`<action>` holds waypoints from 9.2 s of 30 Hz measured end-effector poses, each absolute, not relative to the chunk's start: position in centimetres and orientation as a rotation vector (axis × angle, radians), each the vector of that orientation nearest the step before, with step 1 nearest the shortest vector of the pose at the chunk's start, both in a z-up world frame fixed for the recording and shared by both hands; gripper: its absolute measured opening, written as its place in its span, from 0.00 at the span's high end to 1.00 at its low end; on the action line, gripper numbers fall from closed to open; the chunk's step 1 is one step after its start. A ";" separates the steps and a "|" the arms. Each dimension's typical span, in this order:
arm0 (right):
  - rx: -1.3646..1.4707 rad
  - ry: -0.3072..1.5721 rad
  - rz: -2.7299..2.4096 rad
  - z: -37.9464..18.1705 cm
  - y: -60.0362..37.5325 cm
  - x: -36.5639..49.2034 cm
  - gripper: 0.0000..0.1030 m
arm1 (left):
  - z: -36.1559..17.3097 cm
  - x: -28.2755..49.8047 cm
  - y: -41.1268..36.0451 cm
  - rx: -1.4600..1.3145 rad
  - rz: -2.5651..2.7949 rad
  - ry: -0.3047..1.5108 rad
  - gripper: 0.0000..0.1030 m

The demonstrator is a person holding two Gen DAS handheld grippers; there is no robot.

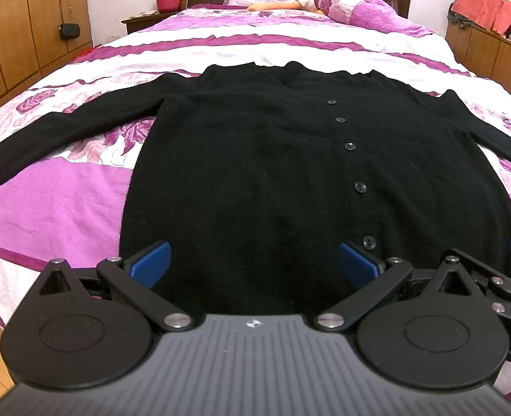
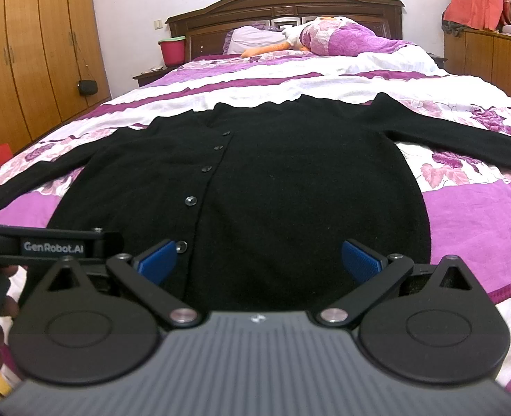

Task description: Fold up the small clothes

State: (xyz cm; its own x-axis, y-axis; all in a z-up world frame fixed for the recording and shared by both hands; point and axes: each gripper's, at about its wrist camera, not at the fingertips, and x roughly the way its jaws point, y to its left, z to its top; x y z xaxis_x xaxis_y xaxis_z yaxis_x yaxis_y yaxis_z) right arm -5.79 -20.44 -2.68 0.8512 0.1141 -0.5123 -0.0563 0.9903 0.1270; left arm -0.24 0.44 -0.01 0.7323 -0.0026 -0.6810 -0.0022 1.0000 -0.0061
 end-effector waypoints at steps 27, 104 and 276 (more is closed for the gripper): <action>0.109 0.545 0.091 -2.6 -20.4 -5.8 0.00 | 0.1 -0.2 0.3 -0.005 -0.001 0.749 0.00; 0.707 0.393 -0.311 -6.1 -51.3 6.6 0.07 | -3.6 18.7 -5.6 0.032 -0.046 0.708 0.00; 0.247 0.439 -0.040 -2.5 -33.4 19.9 0.92 | 0.6 25.2 2.9 -0.058 -0.063 0.398 0.91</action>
State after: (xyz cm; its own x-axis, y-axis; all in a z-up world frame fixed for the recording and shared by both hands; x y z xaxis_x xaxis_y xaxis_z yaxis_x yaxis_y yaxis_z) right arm 19.89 -33.40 -2.47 0.9050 0.0147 -0.4251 0.0913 0.9694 0.2279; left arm 25.23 2.94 0.58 0.9198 -0.0726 -0.3856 0.0497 0.9964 -0.0691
